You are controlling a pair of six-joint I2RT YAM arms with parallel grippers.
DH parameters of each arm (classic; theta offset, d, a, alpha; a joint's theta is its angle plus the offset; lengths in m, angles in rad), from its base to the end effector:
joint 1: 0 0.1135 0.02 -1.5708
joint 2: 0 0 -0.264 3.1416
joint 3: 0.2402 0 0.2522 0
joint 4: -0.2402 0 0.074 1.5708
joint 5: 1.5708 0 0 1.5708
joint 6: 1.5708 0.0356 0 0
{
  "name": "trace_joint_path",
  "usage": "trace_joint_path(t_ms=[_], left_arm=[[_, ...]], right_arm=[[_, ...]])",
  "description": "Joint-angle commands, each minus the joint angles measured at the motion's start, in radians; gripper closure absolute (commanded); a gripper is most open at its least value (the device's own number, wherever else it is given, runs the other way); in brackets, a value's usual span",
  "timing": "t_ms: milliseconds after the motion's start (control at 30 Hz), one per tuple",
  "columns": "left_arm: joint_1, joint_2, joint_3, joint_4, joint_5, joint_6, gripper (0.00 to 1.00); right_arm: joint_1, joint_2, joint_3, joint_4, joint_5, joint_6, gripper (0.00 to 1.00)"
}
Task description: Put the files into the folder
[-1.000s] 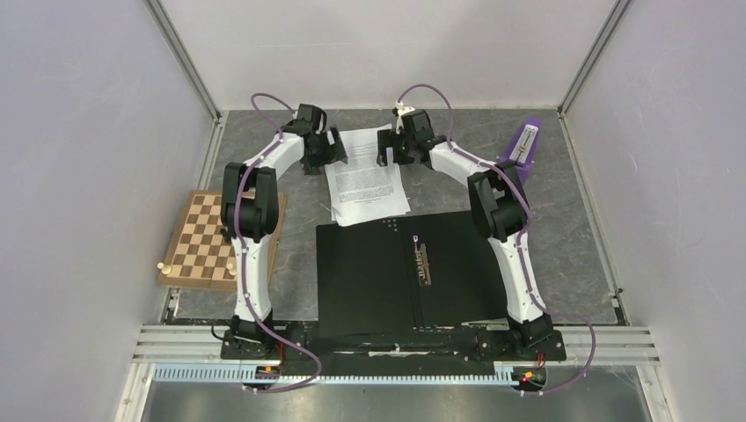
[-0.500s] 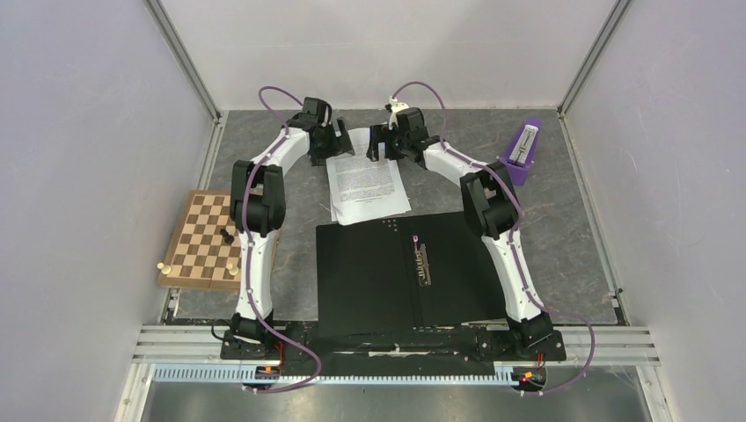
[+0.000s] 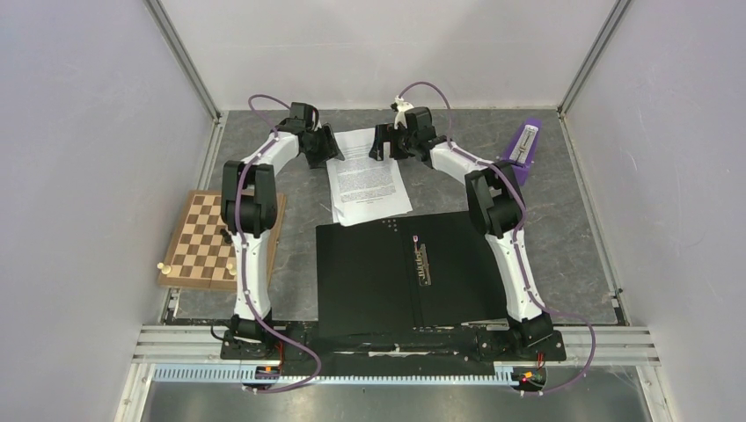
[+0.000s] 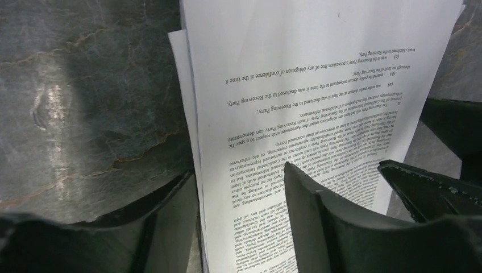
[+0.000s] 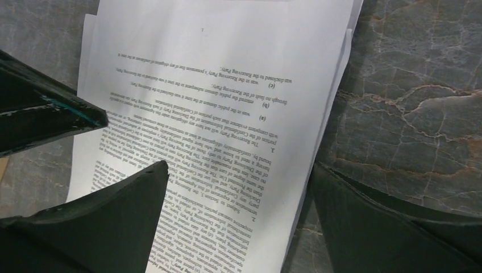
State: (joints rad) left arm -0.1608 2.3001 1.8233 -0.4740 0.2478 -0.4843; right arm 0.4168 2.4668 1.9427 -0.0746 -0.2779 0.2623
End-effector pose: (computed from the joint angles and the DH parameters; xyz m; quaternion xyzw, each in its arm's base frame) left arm 0.4962 -0.0893 0.1629 -0.1150 0.9388 -0.2076 0.2498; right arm 0.5060 0.2347 0.1468 -0.1321 0.8681 0.2696 0.3954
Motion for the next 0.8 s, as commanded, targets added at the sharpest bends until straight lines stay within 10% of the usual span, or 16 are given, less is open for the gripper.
trace_joint_path(t_ms=[0,400,767], left_arm=[[-0.005,0.082,0.032,-0.022,0.084,-0.009,0.42],[0.006,0.037,0.084,0.004,0.149,0.034,0.97],[0.003,-0.204,-0.012,0.187,0.358,0.217,0.98]], right_arm=[[0.000,0.074,0.010,-0.102,-0.090,0.028,0.02],[-0.039,0.095,0.010,-0.043,-0.177,0.073,0.02],[-0.104,-0.078,-0.192,0.218,-0.330,0.152,0.02]])
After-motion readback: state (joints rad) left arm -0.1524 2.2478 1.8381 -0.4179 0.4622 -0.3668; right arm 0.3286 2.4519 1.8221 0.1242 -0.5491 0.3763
